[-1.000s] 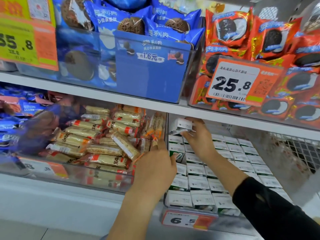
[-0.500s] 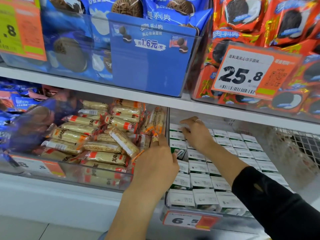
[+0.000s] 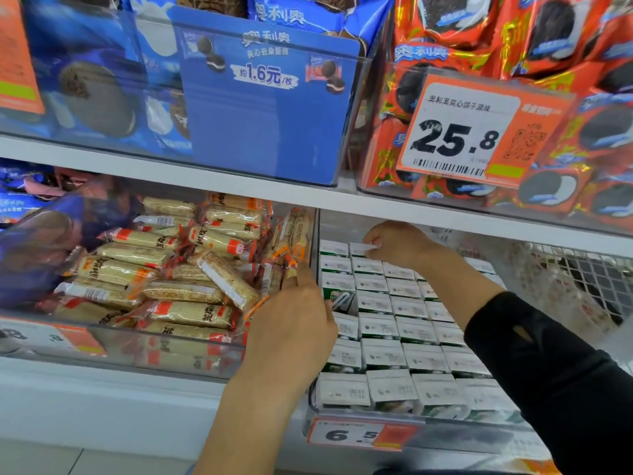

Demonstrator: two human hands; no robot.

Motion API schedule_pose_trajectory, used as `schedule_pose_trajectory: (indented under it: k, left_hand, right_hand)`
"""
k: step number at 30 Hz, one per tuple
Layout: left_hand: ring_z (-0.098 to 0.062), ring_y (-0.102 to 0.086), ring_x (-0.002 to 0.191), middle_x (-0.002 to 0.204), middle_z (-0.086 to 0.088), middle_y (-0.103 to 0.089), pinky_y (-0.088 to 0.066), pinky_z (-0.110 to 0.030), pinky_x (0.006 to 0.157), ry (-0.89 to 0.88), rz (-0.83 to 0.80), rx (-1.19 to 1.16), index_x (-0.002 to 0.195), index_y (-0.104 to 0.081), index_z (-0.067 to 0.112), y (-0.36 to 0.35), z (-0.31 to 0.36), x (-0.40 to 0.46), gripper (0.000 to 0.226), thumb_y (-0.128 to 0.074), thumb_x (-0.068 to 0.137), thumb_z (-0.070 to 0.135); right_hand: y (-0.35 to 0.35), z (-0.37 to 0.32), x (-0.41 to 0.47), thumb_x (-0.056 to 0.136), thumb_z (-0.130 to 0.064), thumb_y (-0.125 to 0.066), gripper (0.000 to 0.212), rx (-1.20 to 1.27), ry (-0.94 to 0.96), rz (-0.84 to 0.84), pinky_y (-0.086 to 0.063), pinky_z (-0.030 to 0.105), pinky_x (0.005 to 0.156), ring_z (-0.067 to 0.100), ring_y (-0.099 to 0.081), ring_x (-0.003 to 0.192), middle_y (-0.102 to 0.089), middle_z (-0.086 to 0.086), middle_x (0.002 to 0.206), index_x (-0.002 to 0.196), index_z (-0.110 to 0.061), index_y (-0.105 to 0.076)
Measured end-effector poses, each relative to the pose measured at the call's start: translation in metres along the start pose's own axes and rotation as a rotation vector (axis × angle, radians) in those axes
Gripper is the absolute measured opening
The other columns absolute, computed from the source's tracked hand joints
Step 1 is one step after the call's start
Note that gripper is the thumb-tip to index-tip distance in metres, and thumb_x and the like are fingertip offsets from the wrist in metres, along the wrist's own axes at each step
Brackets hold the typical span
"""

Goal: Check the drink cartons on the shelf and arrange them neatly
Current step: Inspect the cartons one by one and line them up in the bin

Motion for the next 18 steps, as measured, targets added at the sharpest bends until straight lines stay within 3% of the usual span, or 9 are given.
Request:
schedule_pose_trajectory:
  k: [6,10,15,18]
  left_hand:
    - [-0.027,-0.056,0.115,0.135,-0.011,-0.052,-0.045,-0.032,0.081,0.01,-0.027,0.027,0.152,-0.009,0.011,-0.002,0.001,0.0,0.064,-0.041,0.1,0.03]
    - [-0.027,-0.055,0.117,0.139,-0.011,-0.049,-0.045,-0.032,0.082,0.025,-0.028,0.043,0.152,-0.008,0.01,-0.003,0.0,0.001,0.063,-0.04,0.101,0.028]
    - [-0.029,-0.054,0.118,0.14,-0.013,-0.048,-0.044,-0.033,0.085,0.015,-0.04,0.045,0.151,-0.009,0.009,-0.003,0.001,-0.002,0.061,-0.038,0.101,0.027]
    - [-0.029,-0.055,0.115,0.135,-0.013,-0.052,-0.043,-0.032,0.082,0.02,-0.046,0.034,0.151,-0.01,0.01,-0.001,0.001,-0.002,0.061,-0.039,0.101,0.028]
  right_hand:
    - [-0.002,-0.01,0.007,0.093,-0.036,-0.057,0.038,-0.114,0.03,-0.004,-0.039,0.026,0.082,0.024,-0.053,0.111,-0.056,0.005,0.123,0.122,-0.011,-0.056]
    - [-0.003,-0.01,0.002,0.094,-0.042,-0.052,0.04,-0.141,0.031,0.022,-0.048,0.033,0.086,0.026,-0.056,0.103,-0.059,0.009,0.114,0.118,-0.01,-0.057]
    - [-0.001,-0.007,-0.009,0.094,-0.041,-0.052,0.043,0.015,0.073,0.08,-0.041,0.031,0.086,0.026,-0.051,0.109,-0.054,0.009,0.117,0.122,-0.008,-0.054]
    - [-0.002,-0.006,-0.013,0.092,-0.039,-0.053,0.04,0.008,0.07,0.174,-0.041,0.03,0.076,0.028,-0.054,0.102,-0.058,0.011,0.109,0.117,-0.008,-0.054]
Point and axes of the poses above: each hand's wrist, its own x-axis towards the middle knuckle, its own y-axis out of the back of the hand, z = x × y, the point moved 9 cm from there along x, towards the middle knuckle
